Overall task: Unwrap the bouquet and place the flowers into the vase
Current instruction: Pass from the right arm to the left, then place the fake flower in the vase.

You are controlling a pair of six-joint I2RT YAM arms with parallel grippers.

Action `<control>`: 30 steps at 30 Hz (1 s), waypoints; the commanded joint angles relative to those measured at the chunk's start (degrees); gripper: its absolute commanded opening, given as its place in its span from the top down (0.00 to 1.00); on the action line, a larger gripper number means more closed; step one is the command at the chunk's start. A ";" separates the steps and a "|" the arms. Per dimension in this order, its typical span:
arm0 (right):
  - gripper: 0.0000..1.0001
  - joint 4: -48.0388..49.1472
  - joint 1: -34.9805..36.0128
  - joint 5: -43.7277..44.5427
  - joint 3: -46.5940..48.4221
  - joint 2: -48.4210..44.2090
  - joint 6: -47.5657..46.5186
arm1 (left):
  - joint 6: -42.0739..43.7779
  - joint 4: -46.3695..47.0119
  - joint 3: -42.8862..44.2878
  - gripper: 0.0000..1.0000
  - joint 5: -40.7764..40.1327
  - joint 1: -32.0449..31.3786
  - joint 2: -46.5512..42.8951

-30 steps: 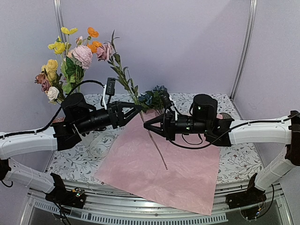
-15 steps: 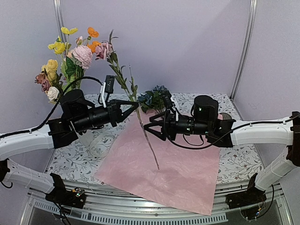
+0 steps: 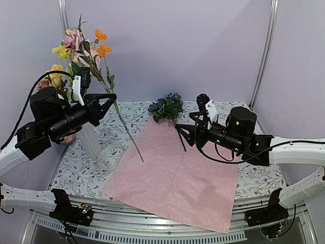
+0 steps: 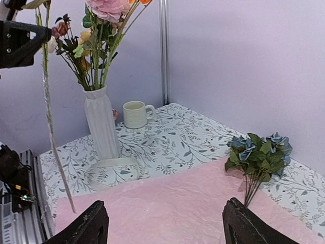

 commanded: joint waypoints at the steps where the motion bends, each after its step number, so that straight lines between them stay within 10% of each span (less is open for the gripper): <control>1: 0.18 -1.59 0.14 7.90 -0.97 -1.22 -6.48 | 0.36 -7.49 1.89 1.00 1.40 1.27 -0.31; 9: 0.07 4.28 0.13 21.98 -4.08 3.43 -10.40 | 5.80 -19.57 7.15 1.00 -11.68 1.53 0.86; 30: 0.09 18.35 0.18 30.00 -13.12 9.95 -10.03 | 31.19 -3.20 7.60 1.00 -24.76 1.57 -4.26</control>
